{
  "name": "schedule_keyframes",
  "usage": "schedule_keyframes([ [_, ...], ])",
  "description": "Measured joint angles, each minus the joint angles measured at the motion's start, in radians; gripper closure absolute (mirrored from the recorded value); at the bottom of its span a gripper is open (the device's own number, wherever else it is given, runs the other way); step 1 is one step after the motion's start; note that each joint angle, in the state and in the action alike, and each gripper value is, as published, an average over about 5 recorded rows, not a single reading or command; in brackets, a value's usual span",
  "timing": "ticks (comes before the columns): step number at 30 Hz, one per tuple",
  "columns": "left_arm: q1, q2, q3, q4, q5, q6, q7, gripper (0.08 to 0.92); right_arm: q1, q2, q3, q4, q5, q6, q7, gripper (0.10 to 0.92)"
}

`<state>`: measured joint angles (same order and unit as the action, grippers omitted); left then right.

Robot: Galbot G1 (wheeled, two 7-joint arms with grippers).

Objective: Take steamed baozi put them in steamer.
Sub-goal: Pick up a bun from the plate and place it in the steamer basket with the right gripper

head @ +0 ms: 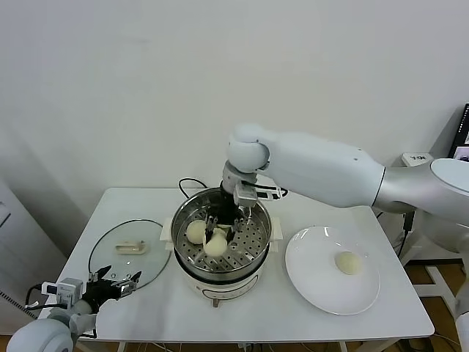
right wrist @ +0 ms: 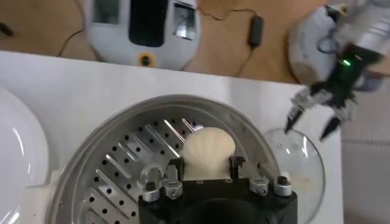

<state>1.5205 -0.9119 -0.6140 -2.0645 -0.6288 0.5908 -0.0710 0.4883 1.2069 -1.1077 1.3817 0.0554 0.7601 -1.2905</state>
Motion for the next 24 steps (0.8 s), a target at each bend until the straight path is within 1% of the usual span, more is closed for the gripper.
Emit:
schedule_keyframes([
  [16, -0.001, 0.0, 0.0, 0.002, -0.001, -0.001, 0.001, 0.177, -0.074, 0.028, 0.006, 0.023, -0.133, 0.015, -0.022, 0.557],
  [19, 0.0, 0.0, 0.0, 0.002, -0.001, -0.001, 0.001, 0.177, -0.085, 0.036, 0.009, 0.026, -0.153, 0.013, -0.022, 0.537],
  [24, 0.001, 0.001, 0.0, 0.005, -0.001, -0.004, 0.002, 0.177, -0.096, 0.044, 0.009, 0.029, -0.178, 0.008, -0.022, 0.456],
])
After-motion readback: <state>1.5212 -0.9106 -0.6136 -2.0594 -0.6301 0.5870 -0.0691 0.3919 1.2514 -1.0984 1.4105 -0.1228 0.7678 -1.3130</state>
